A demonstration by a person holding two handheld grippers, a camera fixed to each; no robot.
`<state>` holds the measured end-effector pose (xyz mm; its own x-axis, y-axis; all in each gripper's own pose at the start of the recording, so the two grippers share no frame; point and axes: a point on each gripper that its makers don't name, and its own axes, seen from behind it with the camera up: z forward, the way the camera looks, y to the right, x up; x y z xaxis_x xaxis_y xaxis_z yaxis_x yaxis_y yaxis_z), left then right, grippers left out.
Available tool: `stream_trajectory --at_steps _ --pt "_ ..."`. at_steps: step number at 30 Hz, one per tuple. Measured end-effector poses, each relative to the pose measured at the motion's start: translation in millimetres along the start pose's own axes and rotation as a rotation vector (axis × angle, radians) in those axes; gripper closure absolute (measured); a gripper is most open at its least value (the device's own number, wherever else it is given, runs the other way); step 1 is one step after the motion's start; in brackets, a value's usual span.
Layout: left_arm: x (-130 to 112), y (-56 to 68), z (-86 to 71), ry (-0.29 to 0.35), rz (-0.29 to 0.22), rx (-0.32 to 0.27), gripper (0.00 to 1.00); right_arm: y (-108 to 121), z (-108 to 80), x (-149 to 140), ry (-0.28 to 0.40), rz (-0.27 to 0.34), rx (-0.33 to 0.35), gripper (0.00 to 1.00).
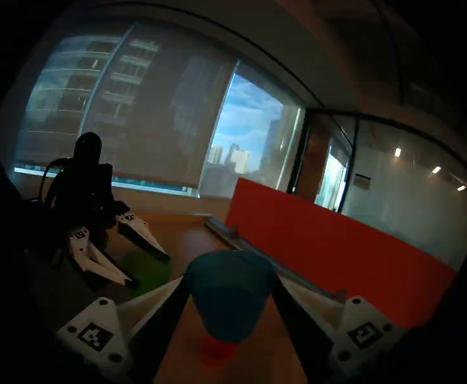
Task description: Pour water
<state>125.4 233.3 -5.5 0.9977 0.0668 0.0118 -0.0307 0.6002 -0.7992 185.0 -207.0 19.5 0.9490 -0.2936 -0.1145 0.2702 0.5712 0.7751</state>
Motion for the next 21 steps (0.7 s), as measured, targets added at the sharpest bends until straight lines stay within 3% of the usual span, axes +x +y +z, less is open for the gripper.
stream_trajectory --at_steps 21 --pt "-9 9.1 -1.4 -0.017 0.023 -0.026 0.1 -5 20.3 20 0.027 -0.102 0.031 0.09"
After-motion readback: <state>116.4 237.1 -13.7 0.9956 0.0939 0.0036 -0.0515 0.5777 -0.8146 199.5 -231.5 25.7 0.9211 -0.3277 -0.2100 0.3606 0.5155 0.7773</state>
